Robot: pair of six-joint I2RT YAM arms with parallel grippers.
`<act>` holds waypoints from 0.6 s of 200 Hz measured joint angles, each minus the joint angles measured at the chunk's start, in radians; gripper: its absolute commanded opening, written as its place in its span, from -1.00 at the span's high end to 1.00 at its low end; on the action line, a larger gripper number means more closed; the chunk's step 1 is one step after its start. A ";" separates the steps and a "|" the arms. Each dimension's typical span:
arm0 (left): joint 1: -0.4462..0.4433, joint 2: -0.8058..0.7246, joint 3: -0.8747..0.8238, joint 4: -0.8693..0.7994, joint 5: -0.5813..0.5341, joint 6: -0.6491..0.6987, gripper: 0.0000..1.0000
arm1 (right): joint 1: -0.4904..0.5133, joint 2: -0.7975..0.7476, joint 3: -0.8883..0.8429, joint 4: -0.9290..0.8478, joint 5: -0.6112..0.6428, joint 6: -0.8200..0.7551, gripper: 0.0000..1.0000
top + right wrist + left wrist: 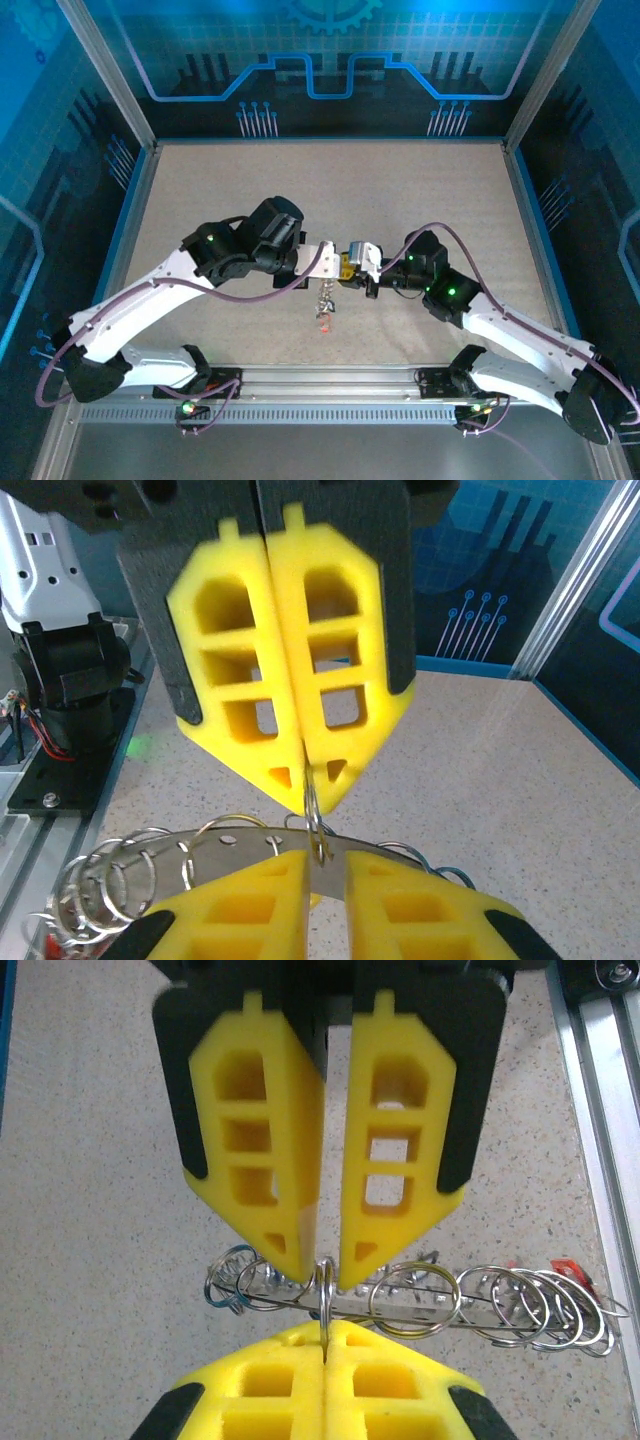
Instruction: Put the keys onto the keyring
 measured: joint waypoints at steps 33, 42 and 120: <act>-0.003 0.000 0.001 -0.010 0.000 0.000 1.00 | 0.008 0.021 0.000 0.008 -0.007 0.004 0.63; -0.003 0.000 0.001 -0.011 0.000 0.000 1.00 | 0.011 0.024 0.000 0.008 -0.007 0.005 0.65; -0.003 0.021 0.001 -0.033 0.000 0.018 1.00 | 0.015 0.025 0.000 0.026 -0.011 0.013 0.76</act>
